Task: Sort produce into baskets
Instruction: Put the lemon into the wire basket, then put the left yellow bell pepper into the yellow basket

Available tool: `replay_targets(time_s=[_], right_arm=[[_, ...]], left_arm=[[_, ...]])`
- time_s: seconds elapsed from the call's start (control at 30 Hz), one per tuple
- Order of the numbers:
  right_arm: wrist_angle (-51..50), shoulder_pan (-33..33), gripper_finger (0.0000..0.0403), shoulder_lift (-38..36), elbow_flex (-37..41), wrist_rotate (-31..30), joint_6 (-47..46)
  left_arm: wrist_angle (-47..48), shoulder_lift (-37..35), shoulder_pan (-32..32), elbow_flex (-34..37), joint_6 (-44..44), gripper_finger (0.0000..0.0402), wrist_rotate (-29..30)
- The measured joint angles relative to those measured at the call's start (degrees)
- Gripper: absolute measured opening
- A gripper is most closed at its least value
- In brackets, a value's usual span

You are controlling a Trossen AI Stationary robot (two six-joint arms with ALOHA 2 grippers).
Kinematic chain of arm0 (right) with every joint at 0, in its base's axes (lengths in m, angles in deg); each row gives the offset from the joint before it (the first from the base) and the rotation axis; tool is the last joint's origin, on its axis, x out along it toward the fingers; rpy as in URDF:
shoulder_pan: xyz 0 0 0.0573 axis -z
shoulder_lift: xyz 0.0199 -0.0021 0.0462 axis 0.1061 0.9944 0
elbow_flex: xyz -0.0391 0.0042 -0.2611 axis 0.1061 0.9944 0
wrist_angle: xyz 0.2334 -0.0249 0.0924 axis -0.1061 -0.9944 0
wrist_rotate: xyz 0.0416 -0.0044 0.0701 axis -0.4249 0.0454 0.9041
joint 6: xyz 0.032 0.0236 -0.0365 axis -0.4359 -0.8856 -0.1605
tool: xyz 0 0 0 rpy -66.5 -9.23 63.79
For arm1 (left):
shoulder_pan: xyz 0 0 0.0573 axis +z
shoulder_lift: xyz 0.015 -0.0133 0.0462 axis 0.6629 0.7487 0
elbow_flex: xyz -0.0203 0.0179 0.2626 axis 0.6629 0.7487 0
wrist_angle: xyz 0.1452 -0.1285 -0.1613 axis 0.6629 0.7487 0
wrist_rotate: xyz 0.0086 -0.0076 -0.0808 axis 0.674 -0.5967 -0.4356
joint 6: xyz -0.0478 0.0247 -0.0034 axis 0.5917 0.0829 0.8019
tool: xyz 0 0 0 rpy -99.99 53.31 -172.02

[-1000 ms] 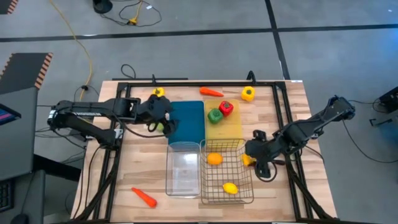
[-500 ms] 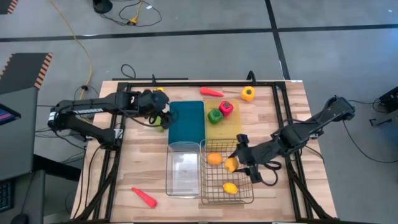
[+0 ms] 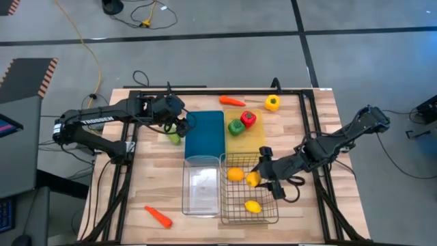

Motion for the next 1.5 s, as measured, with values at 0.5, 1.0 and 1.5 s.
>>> replay_targets(time_s=[0.5,1.0,1.5], right_arm=[[-0.1,0.4,0.0369,0.0,0.0,1.4,0.2],[-0.4,3.4,0.0384,0.0,0.0,1.3,0.3],[-0.4,9.8,0.0384,0.0,0.0,1.3,0.7]], left_arm=[[0.0,0.0,0.4,0.0,0.5,0.0291,1.6],[4.2,0.0,8.8,0.0,-2.7,0.0305,1.2],[4.5,0.0,22.0,0.0,-8.7,0.0391,1.3]])
